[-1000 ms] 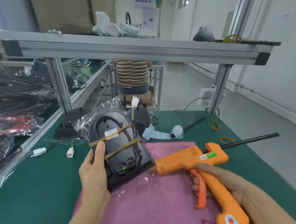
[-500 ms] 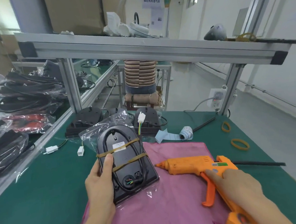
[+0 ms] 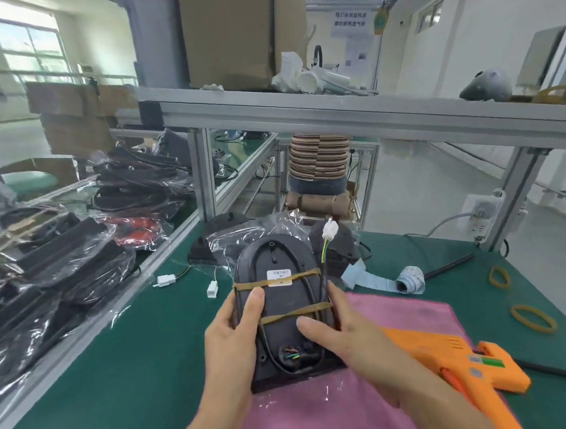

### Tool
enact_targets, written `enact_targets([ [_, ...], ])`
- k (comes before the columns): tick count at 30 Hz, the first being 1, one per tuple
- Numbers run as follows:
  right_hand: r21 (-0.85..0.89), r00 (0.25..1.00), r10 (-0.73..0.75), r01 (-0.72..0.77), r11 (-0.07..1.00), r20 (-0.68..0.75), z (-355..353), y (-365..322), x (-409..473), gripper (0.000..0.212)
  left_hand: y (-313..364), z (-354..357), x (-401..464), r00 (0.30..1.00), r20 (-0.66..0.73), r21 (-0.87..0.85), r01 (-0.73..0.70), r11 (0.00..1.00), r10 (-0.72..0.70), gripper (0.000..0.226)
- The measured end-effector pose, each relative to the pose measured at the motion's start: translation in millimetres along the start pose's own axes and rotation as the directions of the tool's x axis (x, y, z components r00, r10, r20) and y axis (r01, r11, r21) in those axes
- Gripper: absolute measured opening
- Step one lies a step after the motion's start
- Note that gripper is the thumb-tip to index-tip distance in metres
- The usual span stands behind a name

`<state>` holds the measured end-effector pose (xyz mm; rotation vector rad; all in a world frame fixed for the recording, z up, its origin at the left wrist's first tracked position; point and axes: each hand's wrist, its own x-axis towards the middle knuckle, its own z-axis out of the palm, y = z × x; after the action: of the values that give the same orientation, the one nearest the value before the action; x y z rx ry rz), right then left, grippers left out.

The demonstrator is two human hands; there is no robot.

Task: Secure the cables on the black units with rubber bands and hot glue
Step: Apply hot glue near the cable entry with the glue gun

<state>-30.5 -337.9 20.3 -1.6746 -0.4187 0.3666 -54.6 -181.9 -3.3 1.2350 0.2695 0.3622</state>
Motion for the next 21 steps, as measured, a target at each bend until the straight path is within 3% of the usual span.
enact_targets([
  [3,0.074,0.999,0.027,-0.025,0.997,-0.021,16,4,22,0.038,11,-18,6,0.998,0.046,-0.026,0.031,0.999,-0.030,0.022],
  [6,0.108,0.999,0.050,-0.048,0.993,-0.015,30,3,46,0.022,17,-42,9,0.993,0.107,-0.025,0.056,0.998,-0.053,0.073],
  [8,0.114,0.998,0.060,-0.059,0.992,-0.005,42,1,64,0.032,23,-57,10,0.998,0.057,-0.009,0.033,0.999,-0.033,0.086],
  [9,0.104,0.998,0.060,-0.060,0.993,0.003,51,-3,72,0.040,27,-65,11,1.000,0.017,-0.020,0.012,1.000,-0.011,0.081],
  [12,0.053,0.996,0.048,-0.051,0.997,0.073,82,-16,97,0.047,39,-85,15,0.988,-0.128,-0.039,-0.086,0.995,0.081,0.036],
  [14,0.038,0.993,0.027,-0.032,0.999,0.116,102,-27,113,0.048,49,-99,19,0.970,-0.197,-0.016,-0.151,0.988,0.145,0.024],
  [18,0.032,0.983,-0.054,0.049,0.998,0.178,144,-60,138,0.047,79,-127,28,0.908,-0.328,0.042,-0.261,0.965,0.260,0.052],
  [21,-0.036,0.963,-0.133,0.145,0.989,0.236,181,-89,154,0.037,109,-154,39,0.856,-0.413,0.092,-0.300,0.950,0.310,0.050],
])
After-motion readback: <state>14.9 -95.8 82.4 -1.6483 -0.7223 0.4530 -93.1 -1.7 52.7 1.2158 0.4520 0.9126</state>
